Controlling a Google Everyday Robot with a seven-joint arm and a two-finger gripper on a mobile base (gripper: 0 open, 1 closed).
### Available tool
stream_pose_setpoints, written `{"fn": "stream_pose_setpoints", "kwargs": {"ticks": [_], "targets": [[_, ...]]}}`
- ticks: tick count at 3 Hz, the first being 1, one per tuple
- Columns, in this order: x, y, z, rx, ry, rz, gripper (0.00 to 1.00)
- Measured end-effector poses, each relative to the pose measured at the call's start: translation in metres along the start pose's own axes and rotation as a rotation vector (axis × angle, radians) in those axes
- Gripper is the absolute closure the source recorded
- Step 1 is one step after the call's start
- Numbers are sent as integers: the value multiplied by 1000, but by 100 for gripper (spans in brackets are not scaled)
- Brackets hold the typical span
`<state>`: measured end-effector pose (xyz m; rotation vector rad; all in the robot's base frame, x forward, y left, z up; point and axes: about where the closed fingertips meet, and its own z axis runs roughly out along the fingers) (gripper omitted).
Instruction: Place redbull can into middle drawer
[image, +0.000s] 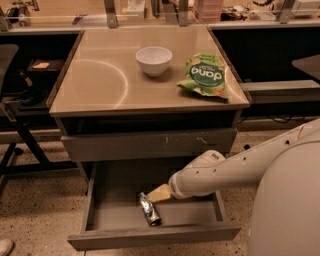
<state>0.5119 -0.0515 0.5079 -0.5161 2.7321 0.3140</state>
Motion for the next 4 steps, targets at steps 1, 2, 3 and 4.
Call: {"fn": "stream_pose_setpoints", "kwargs": {"ticks": [1, 2, 3, 4], "targets": [[13, -30, -25, 35, -28, 68, 0], [71, -91, -81, 176, 11, 157, 0], [215, -174, -168, 416, 124, 357, 0], [252, -187, -200, 504, 141, 412, 0]]}}
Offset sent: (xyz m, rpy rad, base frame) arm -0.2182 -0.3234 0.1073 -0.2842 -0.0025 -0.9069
